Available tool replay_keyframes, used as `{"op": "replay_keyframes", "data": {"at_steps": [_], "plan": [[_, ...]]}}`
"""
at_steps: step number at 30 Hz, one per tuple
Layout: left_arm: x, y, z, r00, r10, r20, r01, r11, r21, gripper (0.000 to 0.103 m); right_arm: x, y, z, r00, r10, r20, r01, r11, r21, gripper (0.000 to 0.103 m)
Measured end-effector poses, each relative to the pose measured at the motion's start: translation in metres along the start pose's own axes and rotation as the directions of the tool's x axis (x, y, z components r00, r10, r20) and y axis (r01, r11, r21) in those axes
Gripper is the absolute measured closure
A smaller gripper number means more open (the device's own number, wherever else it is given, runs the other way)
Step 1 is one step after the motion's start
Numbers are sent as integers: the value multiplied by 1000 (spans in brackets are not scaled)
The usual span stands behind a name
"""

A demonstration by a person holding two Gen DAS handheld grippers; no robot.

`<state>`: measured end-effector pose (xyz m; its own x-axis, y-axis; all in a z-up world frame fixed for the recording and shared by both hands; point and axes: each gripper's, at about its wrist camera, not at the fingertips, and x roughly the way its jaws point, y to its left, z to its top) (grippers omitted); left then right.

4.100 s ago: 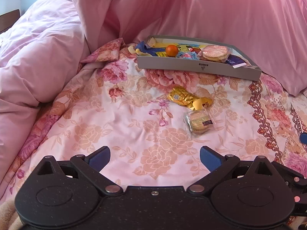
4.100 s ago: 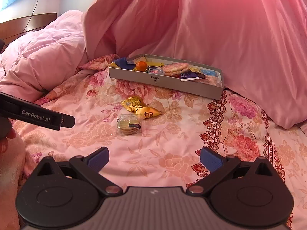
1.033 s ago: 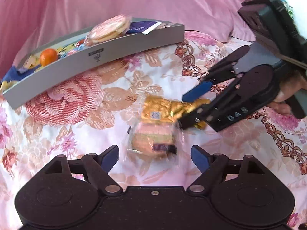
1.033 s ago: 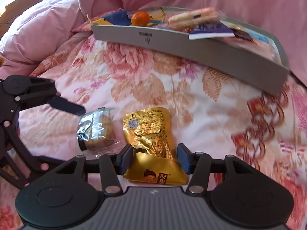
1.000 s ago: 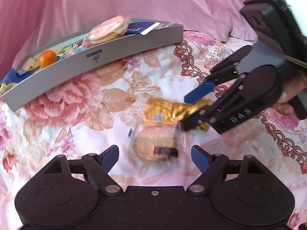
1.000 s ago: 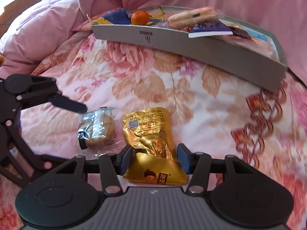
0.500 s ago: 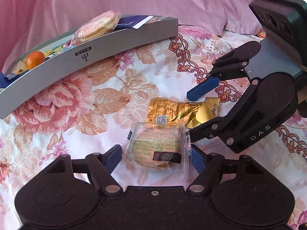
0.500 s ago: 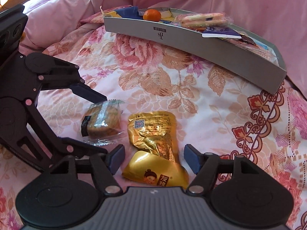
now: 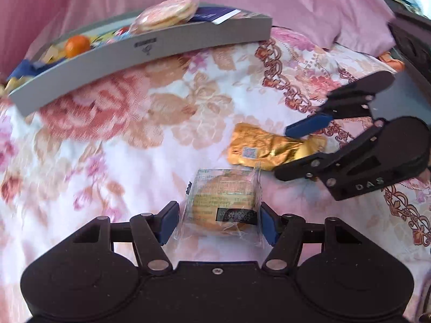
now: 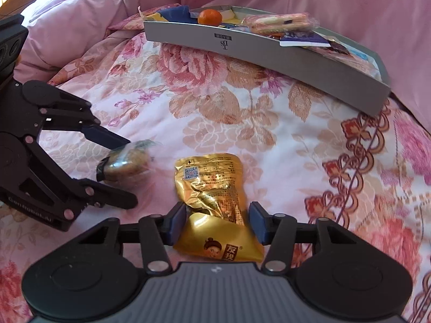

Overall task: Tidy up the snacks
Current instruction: 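Close the right gripper on the gold pouch while the left gripper closes on the wrapped cake, then lift the gold pouch and wrapped cake with both grippers over the tray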

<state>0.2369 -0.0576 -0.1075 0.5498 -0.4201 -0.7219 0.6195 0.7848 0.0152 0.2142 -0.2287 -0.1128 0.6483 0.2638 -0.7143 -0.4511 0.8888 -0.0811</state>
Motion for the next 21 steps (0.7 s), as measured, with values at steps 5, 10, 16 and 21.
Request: {"op": "replay_keyframes", "data": {"at_steps": [5,10,16,21], "plan": [[-14,-2,-12,997,60,-39,-61,998,-35,38,-10,14,-8,1000,5,-18,-4,1000,13,47],[-30,-6,-25,990,116,-82,-123,989,-87,34,-23,28,-16,999,24,-33,-23,999,39,47],[-30,-6,-26,988,130,-88,-139,985,-104,28,-31,40,-24,999,22,-25,-21,999,50,45],[-29,-7,-25,989,125,-80,-132,987,-92,26,-29,35,-26,1000,21,-12,-20,997,81,35]]}}
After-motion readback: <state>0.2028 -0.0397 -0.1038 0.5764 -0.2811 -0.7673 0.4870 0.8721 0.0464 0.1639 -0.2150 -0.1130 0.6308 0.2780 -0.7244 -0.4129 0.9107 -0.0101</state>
